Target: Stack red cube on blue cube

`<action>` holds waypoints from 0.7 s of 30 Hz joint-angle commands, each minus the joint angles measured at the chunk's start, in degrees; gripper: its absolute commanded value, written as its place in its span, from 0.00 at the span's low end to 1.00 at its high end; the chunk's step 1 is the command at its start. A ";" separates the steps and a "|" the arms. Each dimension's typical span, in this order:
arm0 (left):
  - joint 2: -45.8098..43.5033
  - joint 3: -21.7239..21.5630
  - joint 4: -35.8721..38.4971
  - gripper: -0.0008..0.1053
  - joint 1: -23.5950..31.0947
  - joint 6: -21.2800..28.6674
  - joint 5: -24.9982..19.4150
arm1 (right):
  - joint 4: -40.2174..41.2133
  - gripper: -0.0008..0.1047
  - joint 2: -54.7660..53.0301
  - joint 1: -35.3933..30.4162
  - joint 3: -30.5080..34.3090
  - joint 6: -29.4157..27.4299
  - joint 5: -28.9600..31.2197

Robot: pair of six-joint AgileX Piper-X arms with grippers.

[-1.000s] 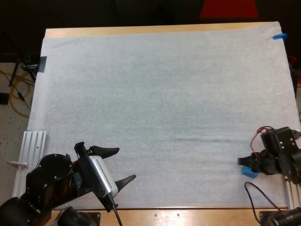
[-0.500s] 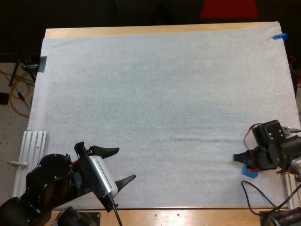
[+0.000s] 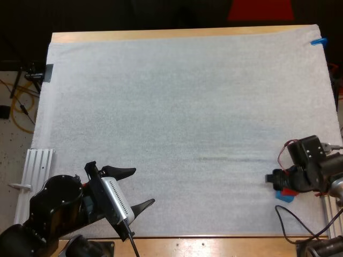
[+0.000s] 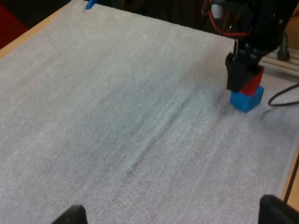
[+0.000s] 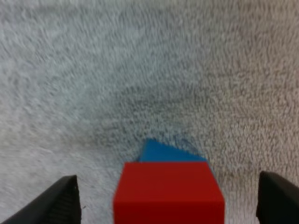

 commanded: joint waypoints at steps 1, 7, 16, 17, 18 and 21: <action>0.16 -0.47 -1.04 0.66 -0.17 0.22 0.37 | -0.05 0.70 -0.82 0.16 -1.89 -0.25 0.14; 0.16 -0.47 -6.93 0.66 0.01 -2.53 0.05 | -0.16 0.70 -3.63 0.16 -10.62 -4.17 0.13; 8.21 -0.47 -15.07 0.66 3.97 -4.99 -8.21 | -6.38 0.70 -3.49 -1.08 -17.74 -7.10 0.13; 9.17 -0.47 -16.46 0.66 6.16 -4.99 -8.21 | -7.45 0.70 -3.49 -2.11 -17.73 -7.24 0.13; 9.83 -0.47 -17.21 0.66 7.39 -4.99 -8.21 | -7.89 0.70 -3.49 -2.71 -17.73 -7.50 0.13; 10.94 -0.78 -19.92 0.66 14.14 -4.99 -7.66 | -9.41 0.70 -3.49 -6.18 -17.73 -9.84 0.13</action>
